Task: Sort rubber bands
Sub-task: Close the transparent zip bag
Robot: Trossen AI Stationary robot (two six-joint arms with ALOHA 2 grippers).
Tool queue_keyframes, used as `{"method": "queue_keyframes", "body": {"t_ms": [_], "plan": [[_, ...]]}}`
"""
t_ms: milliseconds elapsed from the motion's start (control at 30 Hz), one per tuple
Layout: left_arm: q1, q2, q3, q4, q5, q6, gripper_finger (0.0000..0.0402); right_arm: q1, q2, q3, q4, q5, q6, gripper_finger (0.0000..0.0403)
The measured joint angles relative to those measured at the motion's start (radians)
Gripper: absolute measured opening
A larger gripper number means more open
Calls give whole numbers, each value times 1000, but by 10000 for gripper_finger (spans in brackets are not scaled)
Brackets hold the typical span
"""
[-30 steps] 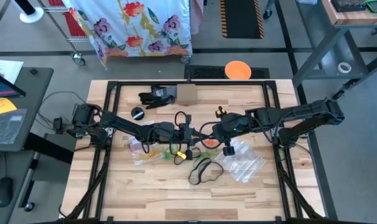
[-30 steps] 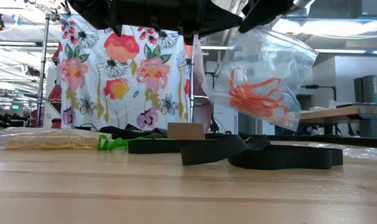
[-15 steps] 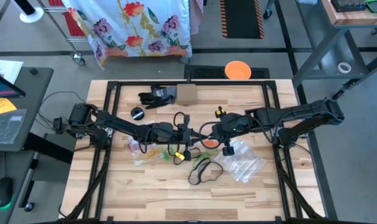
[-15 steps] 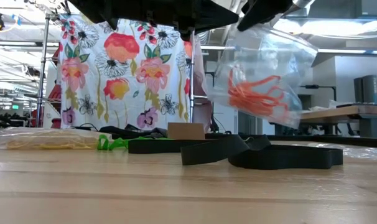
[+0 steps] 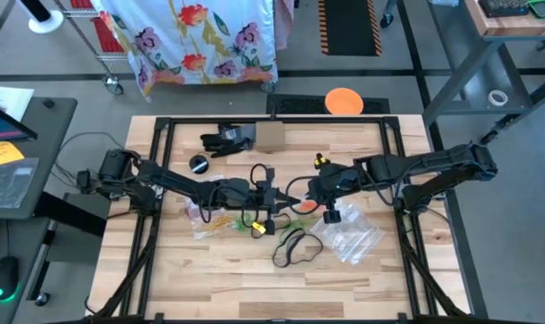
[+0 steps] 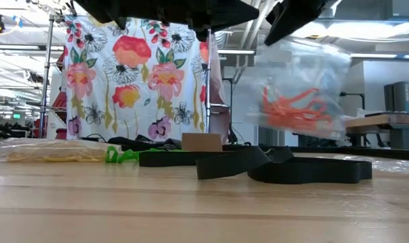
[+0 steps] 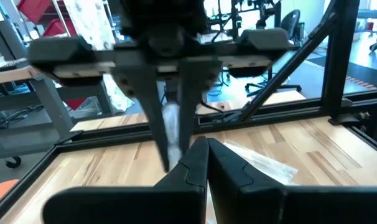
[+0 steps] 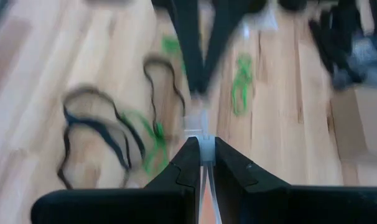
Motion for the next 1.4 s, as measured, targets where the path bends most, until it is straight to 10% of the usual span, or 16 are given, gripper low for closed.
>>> {"method": "queue_keyframes", "body": {"t_ms": [533,1033,1400], "plan": [[-6,-14,0,-49,-8,46,6,1,-1,1,4,38,7,23],[-5,-13,0,-57,-30,72,232,1,-1,2,6,35,8,23],[-3,74,20,67,-9,39,243,1,-1,3,9,33,7,24]]}}
